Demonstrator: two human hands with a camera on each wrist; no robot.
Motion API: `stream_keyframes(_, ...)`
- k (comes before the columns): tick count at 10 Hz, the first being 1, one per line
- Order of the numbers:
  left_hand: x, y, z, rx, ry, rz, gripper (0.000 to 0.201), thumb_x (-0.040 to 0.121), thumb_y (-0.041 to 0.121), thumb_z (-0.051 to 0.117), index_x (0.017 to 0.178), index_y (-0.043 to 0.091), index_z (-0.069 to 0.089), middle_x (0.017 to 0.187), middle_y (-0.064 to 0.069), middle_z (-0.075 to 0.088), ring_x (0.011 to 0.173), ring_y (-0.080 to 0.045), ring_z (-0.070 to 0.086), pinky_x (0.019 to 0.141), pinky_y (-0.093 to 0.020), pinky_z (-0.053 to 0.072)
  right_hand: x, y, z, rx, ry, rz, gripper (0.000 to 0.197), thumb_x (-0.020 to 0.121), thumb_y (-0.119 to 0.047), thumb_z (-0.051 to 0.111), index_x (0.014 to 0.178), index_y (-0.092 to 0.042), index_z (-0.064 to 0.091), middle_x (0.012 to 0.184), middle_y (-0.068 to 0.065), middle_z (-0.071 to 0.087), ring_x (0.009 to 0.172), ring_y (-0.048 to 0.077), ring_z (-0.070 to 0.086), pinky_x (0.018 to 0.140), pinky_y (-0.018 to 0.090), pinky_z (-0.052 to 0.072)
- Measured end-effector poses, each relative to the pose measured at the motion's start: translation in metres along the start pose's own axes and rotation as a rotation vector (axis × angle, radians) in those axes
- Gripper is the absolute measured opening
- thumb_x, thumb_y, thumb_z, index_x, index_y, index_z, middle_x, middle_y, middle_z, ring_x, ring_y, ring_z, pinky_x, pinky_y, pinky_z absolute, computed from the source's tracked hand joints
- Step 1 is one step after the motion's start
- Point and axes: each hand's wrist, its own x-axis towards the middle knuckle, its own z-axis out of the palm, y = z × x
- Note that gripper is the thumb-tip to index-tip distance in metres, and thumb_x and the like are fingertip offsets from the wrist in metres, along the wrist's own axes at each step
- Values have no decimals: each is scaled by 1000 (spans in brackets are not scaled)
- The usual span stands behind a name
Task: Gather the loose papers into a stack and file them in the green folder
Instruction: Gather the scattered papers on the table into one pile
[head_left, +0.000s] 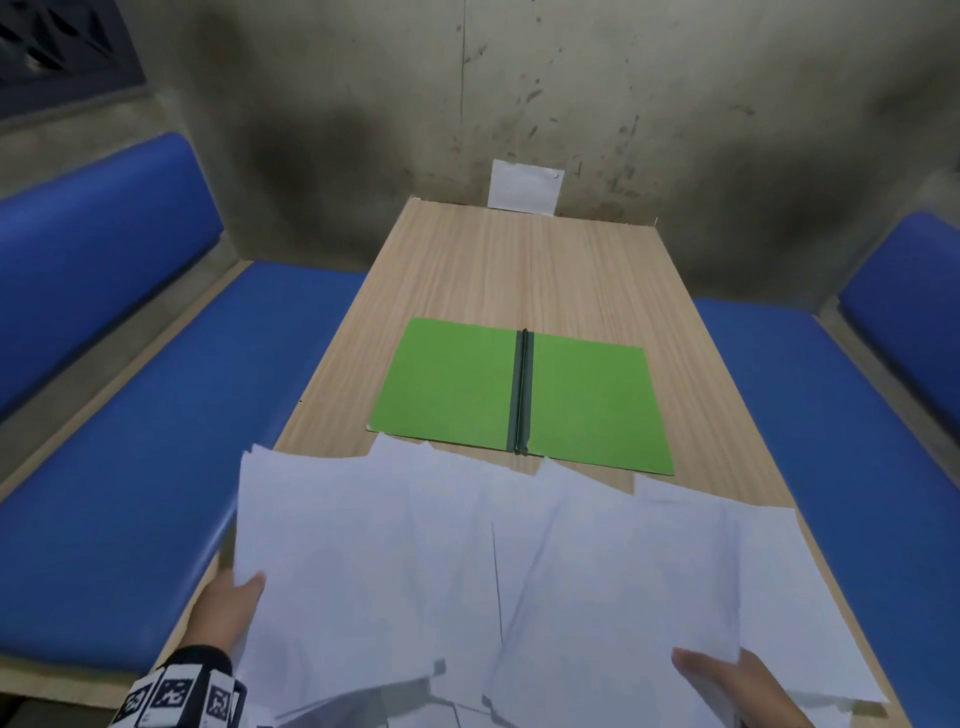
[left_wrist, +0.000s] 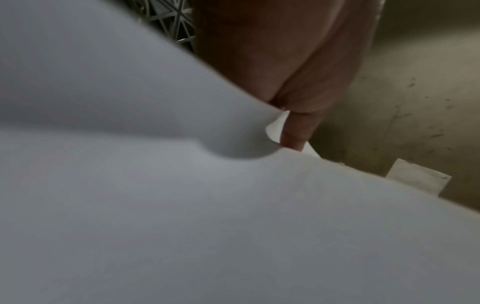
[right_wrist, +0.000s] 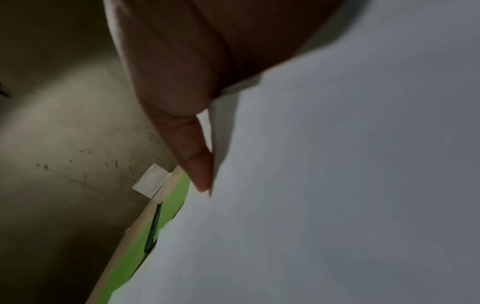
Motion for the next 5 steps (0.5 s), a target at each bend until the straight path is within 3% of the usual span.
stream_keyframes(1, -2, -7, 4, 64, 11, -24, 37, 92, 11, 47, 126, -4, 51, 129, -24, 56, 116, -40, 53, 101, -42, 39, 13, 19, 5, 15, 2, 26, 129, -3, -50, 88, 115, -1, 65, 108, 17, 71, 104, 30, 65, 100, 42, 47)
stream_keyframes(2, -14, -2, 16, 80, -33, 58, 40, 94, 14, 45, 132, 2, 47, 132, -21, 54, 119, -39, 51, 101, -42, 38, 22, 32, 12, 2, -22, 41, 129, -6, -58, 83, 108, 1, 66, 104, 16, 73, 100, 29, 67, 100, 43, 47)
stream_keyframes(3, -30, 18, 24, -111, -75, 146, 39, 95, 15, 43, 134, 7, 45, 126, -10, 55, 117, -34, 52, 100, -40, 38, 16, 32, 18, 44, -35, 76, 109, 28, -47, 93, 118, 6, 61, 106, 18, 70, 101, 29, 64, 97, 41, 47)
stream_keyframes(4, -47, 44, 24, -446, -89, 152, 32, 95, 14, 45, 125, 2, 51, 116, -11, 58, 103, -27, 56, 91, -38, 41, 2, 22, 23, -5, -11, 66, 91, 47, -32, 92, 123, 3, 58, 122, 25, 63, 115, 33, 60, 100, 38, 46)
stream_keyframes(5, -46, 57, 30, -617, -198, 129, 32, 95, 16, 47, 121, -1, 52, 115, -16, 61, 104, -31, 58, 94, -42, 43, 4, 25, 20, -43, 22, 77, 58, 77, -9, 73, 129, 9, 52, 133, 29, 53, 125, 35, 52, 105, 36, 38)
